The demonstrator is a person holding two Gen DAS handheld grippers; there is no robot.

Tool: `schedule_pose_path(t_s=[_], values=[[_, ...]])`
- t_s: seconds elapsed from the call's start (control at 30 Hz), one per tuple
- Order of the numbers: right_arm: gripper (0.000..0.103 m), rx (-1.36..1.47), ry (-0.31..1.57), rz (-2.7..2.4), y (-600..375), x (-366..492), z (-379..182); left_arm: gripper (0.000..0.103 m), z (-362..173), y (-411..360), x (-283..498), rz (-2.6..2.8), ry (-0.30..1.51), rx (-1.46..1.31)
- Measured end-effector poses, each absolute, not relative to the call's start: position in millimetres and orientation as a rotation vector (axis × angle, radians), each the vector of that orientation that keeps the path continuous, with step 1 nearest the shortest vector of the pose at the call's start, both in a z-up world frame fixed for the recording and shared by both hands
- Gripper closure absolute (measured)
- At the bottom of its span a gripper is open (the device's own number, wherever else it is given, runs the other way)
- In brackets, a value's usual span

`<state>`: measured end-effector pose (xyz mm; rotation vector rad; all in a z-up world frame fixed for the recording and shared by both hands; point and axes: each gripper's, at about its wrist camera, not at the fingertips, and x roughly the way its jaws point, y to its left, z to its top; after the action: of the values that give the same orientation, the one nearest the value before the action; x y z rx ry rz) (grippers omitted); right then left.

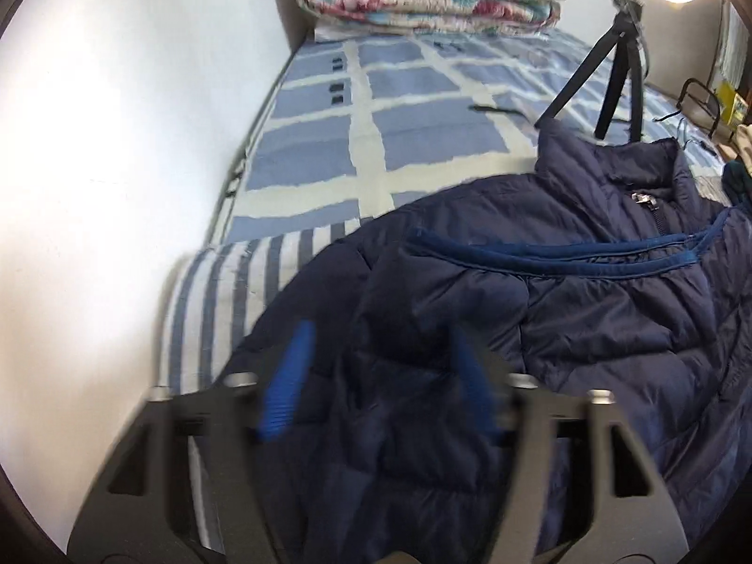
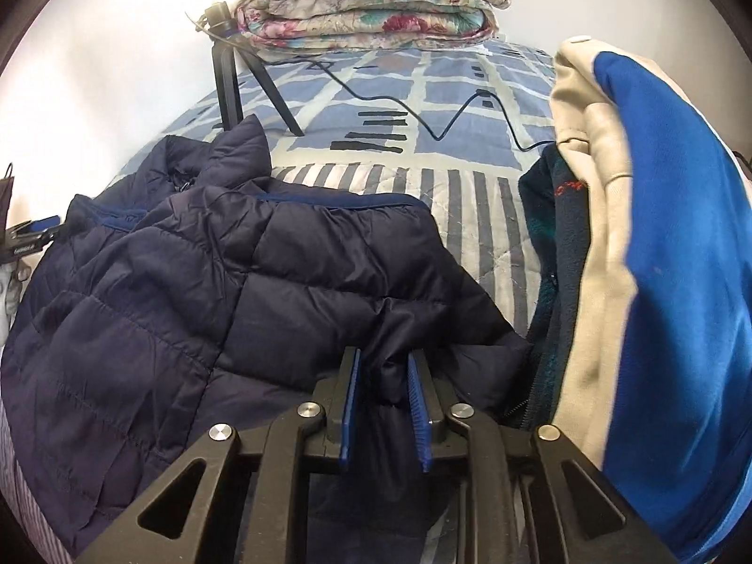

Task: Fold large clothes
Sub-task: 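Lower the folded hem near the collar and regrip the edge with both grippers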

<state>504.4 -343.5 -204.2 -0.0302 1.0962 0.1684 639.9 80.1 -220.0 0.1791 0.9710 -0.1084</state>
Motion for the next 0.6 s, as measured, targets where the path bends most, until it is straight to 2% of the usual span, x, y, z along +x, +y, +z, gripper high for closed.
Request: schedule_pose_path(t_s=[0.03,0.1,0.2,0.43,0.6], values=[[0.087,-0.044,1.096,0.167,-341,505,-205,0.098,-227,76,646,-0.099,1.005,0.187],[0.097,-0.075,1.09,0.156,-336,504,-204,0.101,-229,68,643,-0.078,0.991,0.22],[0.101,-0.114,1.063,0.141,-332,499,-195,0.103,-217,66,634,-0.034,0.917,0.265],[0.103,-0.172,0.888,0.074,-332,504,-147,0.103,-170,76,652,0.051,0.778,0.28],[0.103,-0.152,0.921,0.026,-332,535,-161,0.102,-191,69,691,0.115,0.808,0.281]])
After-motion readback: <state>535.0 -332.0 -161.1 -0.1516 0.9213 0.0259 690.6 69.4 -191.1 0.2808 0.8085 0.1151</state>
